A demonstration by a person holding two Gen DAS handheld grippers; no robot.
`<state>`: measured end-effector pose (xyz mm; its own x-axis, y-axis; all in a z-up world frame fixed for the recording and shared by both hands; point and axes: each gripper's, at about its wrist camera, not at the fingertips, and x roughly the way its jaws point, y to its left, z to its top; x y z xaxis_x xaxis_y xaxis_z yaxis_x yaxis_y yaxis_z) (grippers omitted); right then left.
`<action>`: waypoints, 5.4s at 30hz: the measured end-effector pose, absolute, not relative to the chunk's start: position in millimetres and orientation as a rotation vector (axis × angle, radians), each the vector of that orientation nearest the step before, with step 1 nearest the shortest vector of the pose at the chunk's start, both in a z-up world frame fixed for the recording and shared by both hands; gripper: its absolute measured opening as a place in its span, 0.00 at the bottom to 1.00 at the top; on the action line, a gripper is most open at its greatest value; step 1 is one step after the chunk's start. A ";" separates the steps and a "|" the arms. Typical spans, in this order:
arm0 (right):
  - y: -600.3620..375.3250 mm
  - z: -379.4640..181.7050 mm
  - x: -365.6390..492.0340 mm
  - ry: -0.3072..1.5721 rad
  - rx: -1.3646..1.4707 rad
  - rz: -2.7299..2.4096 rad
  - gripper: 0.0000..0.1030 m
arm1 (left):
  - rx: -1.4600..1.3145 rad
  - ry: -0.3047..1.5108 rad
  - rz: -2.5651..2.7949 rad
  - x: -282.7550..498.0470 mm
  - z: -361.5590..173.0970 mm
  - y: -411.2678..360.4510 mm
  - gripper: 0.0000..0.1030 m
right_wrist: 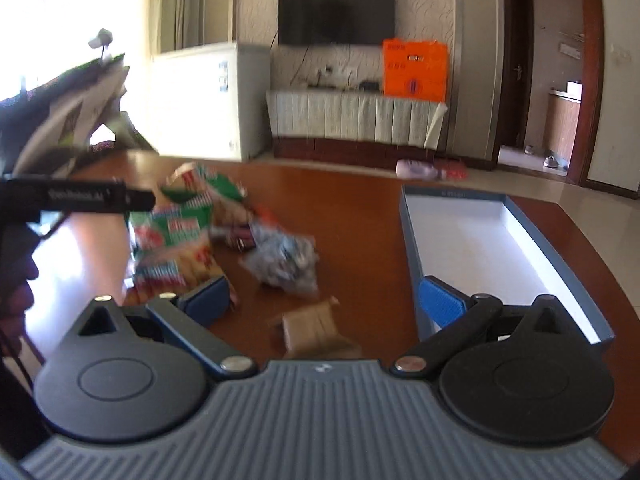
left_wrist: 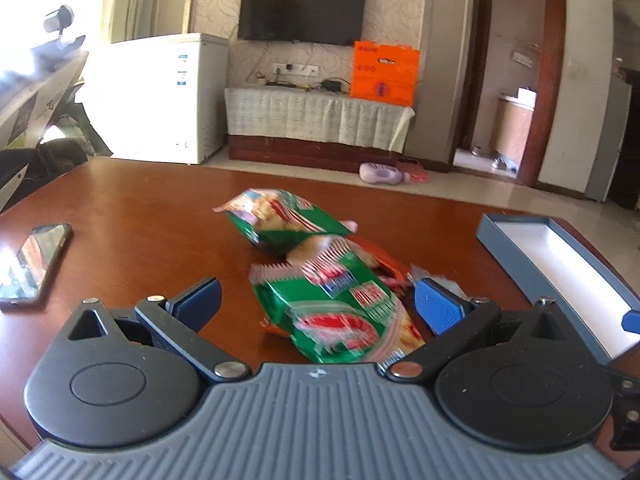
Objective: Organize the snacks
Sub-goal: 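Move the left tool to the green prawn bag while the right tool approaches the brown paper packet, then close the left tool on the prawn bag while the right tool grips the brown packet, then carry the prawn bag in the left tool and the brown packet in the right tool to the box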
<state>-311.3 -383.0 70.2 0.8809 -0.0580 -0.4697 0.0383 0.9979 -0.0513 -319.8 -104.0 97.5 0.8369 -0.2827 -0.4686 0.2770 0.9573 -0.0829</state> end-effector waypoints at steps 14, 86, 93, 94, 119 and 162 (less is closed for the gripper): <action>-378.2 61.1 -314.1 0.568 -0.080 0.024 1.00 | 0.044 0.536 -0.399 -295.8 67.9 -127.3 1.00; -375.5 49.1 -280.7 0.624 0.062 0.048 0.42 | -0.139 0.482 -0.476 -244.4 63.4 -112.0 0.56; -378.8 59.8 -277.5 0.578 0.103 0.070 0.41 | -0.116 0.420 -0.491 -248.4 72.4 -122.8 0.56; -379.4 62.7 -275.9 0.571 0.114 0.072 0.41 | -0.101 0.418 -0.501 -249.5 72.8 -128.2 0.56; -404.8 83.8 -287.4 0.506 0.099 0.067 0.42 | -0.053 0.408 -0.571 -266.5 84.7 -212.5 0.56; -490.8 86.2 -302.1 0.440 0.194 -0.177 0.42 | 0.026 0.379 -0.776 -247.6 83.3 -341.2 0.56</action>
